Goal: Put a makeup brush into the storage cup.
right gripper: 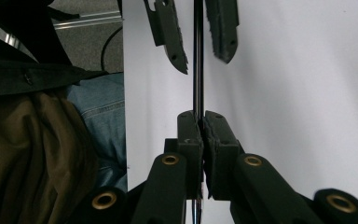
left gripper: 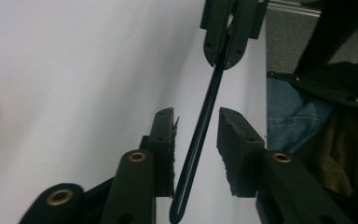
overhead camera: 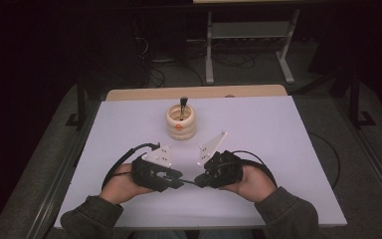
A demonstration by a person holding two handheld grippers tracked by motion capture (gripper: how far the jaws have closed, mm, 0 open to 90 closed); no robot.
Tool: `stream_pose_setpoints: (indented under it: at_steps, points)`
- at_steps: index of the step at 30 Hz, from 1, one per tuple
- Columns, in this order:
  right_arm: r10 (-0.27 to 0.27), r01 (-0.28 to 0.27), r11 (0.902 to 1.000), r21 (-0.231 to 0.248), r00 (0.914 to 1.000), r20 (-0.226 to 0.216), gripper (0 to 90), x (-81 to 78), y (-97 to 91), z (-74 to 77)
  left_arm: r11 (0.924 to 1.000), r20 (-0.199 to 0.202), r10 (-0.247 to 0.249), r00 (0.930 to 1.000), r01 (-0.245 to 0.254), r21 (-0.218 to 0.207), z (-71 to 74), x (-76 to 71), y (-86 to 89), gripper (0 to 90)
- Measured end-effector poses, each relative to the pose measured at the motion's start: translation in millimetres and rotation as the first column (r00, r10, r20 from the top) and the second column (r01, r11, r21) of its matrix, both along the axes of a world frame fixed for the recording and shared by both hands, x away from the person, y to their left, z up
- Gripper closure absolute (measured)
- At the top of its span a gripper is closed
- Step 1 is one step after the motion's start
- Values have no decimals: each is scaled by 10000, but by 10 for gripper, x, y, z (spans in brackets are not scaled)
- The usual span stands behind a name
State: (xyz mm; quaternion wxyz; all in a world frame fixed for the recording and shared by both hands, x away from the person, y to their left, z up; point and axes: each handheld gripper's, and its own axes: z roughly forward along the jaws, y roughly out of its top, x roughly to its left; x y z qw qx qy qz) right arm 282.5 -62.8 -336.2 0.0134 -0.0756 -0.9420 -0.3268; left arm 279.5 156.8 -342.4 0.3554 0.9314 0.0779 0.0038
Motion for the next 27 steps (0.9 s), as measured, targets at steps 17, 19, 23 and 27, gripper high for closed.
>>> stream_pose_setpoints:
  at_steps: [17,19,23,27]
  points:
    - [513,-508,9985,182,9983,-287,738,27,-30,-20,9947,-228,-953,9952,961,364,-32,-35,25,853]
    - [539,-534,9984,211,9982,-270,715,57,-59,-35,9951,-190,-950,9953,955,261,-38,-39,47,852]
    - [630,-625,9980,125,9972,-401,737,77,-86,-88,9953,-237,-955,9951,959,153,-45,-45,75,853]
    - [803,-798,9968,101,9955,-495,810,72,-70,-106,9951,-293,-976,9948,979,96,-44,-47,90,853]
